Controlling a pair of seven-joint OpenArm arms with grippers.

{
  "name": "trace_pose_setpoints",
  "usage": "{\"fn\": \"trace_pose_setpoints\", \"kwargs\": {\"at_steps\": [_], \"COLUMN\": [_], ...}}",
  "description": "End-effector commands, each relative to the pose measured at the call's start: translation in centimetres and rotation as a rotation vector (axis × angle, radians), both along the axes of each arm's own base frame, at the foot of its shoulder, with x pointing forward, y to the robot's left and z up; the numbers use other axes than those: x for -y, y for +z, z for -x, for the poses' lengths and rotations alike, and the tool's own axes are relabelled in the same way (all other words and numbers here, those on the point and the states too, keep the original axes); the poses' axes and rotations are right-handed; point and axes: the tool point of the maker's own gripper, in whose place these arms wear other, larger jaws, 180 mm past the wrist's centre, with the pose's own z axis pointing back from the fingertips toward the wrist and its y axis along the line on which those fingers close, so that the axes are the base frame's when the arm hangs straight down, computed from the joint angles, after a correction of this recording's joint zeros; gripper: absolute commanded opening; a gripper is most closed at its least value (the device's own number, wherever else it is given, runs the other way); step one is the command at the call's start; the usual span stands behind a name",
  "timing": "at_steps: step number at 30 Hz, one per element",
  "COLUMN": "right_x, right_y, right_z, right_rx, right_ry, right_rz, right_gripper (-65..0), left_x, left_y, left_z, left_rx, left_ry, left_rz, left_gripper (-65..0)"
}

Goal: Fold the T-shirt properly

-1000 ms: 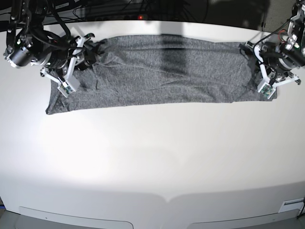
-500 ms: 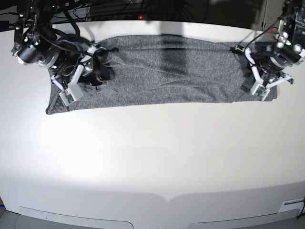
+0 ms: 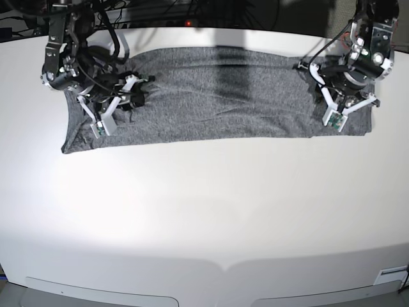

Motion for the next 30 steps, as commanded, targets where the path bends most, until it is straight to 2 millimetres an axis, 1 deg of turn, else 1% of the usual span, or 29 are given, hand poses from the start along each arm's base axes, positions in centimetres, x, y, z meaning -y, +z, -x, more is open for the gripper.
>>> {"fn": "trace_pose_setpoints", "kwargs": {"at_steps": [1,3,5,8,10,13,16,20,27,30], "right_x": [0.1,0.2,0.2,0.2,0.2,0.3,0.9,1.3,1.9,1.9], "right_y": [0.7,0.5,0.4,0.3,0.4,0.5,0.8,1.0,-2.2,-1.8], "right_z": [-0.8,-0.8,-0.7,-0.8,-0.9,-1.3,-2.3,-4.0,-6.4,-7.8], "right_rx": [0.032,0.025,0.022,0.024,0.027,0.035,0.057,0.077,-0.018,-0.009], "right_ry": [0.0,-0.003,-0.004,-0.008,-0.008,-0.008,-0.005,-0.02,-0.075,-0.081], "right_rz": [-0.009,-0.012,-0.013,-0.018,-0.018,-0.012,0.035,0.039,-0.023,-0.033], "right_gripper": [-48.9,-48.9,-48.9,-48.9,-48.9,-48.9,-48.9,-48.9,-48.9,-48.9], "left_x": [-0.7,-1.8,-2.8,-3.9,-4.5,-5.0,-5.1,-5.1,-5.3,-5.2], "left_y": [-0.2,-2.5,-4.2,-5.5,-5.7,-5.2,-4.6,-4.7,-5.2,-5.2], "left_z": [-0.2,0.6,0.9,0.1,-1.1,-3.2,-4.2,-4.1,-3.1,-3.2], "left_rx": [0.006,-0.054,-0.098,-0.126,-0.121,-0.11,-0.095,-0.1,-0.15,-0.149], "left_ry": [0.012,0.04,0.067,0.098,0.113,0.128,0.131,0.131,0.137,0.138], "left_rz": [-0.008,-0.017,-0.026,-0.036,-0.04,-0.047,-0.05,-0.05,-0.06,-0.056], "left_gripper": [-49.5,-49.5,-49.5,-49.5,-49.5,-49.5,-49.5,-49.5,-49.5,-49.5]}}
